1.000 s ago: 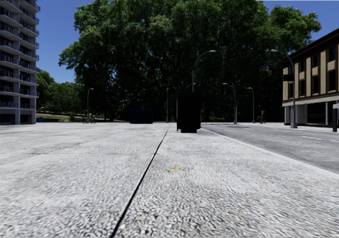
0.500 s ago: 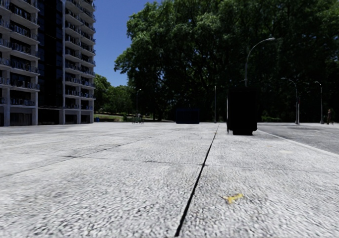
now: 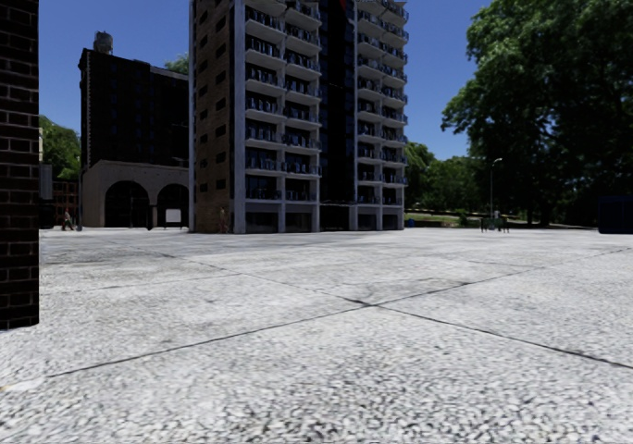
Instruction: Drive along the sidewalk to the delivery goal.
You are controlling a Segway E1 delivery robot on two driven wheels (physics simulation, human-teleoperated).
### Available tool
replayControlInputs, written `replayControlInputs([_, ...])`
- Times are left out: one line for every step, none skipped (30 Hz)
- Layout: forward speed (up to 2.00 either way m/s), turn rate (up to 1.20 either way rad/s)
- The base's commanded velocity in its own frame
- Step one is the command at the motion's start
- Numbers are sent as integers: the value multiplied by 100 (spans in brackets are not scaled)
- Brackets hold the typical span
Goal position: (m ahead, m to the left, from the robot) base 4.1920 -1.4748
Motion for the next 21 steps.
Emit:
replayControlInputs([200,120])
replayControlInputs([200,119])
replayControlInputs([200,88])
replayControlInputs([200,84])
replayControlInputs([200,76])
replayControlInputs([200,32])
replayControlInputs([200,32])
replayControlInputs([200,9])
replayControlInputs([200,0])
replayControlInputs([200,0])
replayControlInputs([200,0])
replayControlInputs([200,0])
replayControlInputs([200,0])
replayControlInputs([200,-73])
replayControlInputs([200,-73])
replayControlInputs([200,-93])
replayControlInputs([200,-100])
replayControlInputs([200,-120])
replayControlInputs([200,-120])
replayControlInputs([200,-77])
replayControlInputs([200,0])
